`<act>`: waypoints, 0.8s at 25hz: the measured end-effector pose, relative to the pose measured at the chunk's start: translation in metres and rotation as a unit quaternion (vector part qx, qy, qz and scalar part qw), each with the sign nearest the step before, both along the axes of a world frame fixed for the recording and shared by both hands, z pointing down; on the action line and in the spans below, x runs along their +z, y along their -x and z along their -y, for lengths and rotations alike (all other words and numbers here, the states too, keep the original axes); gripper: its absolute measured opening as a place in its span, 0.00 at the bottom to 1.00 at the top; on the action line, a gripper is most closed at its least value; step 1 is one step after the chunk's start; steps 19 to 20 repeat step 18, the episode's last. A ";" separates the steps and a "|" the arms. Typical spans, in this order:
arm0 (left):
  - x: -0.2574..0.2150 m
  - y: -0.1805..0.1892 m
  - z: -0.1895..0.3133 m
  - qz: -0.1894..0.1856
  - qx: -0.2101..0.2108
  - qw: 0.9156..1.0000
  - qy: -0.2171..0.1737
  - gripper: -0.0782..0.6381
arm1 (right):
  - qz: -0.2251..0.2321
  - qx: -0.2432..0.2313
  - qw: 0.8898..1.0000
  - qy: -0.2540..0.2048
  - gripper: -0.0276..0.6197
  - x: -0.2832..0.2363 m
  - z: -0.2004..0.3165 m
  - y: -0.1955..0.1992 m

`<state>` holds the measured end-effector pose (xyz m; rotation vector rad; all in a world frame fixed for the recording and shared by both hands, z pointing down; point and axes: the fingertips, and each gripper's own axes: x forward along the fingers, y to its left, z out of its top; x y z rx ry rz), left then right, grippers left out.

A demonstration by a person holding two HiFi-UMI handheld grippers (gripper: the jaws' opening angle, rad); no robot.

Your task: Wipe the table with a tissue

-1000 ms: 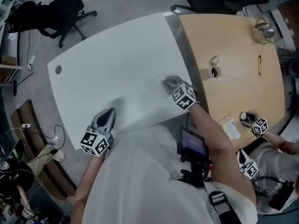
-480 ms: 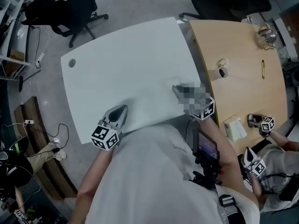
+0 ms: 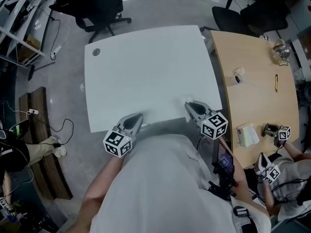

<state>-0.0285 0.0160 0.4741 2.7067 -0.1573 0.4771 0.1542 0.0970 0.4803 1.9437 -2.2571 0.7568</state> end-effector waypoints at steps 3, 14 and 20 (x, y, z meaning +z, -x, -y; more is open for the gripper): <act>-0.001 0.021 -0.013 -0.001 -0.003 1.000 -0.001 0.12 | -0.003 -0.004 1.000 0.000 0.09 -0.004 -0.011 0.022; -0.012 0.052 -0.033 -0.028 -0.013 0.999 -0.015 0.12 | -0.016 -0.011 1.000 -0.024 0.09 -0.026 -0.022 0.061; -0.012 0.058 -0.043 -0.032 -0.013 0.999 -0.013 0.12 | -0.015 -0.008 1.000 -0.025 0.09 -0.026 -0.032 0.067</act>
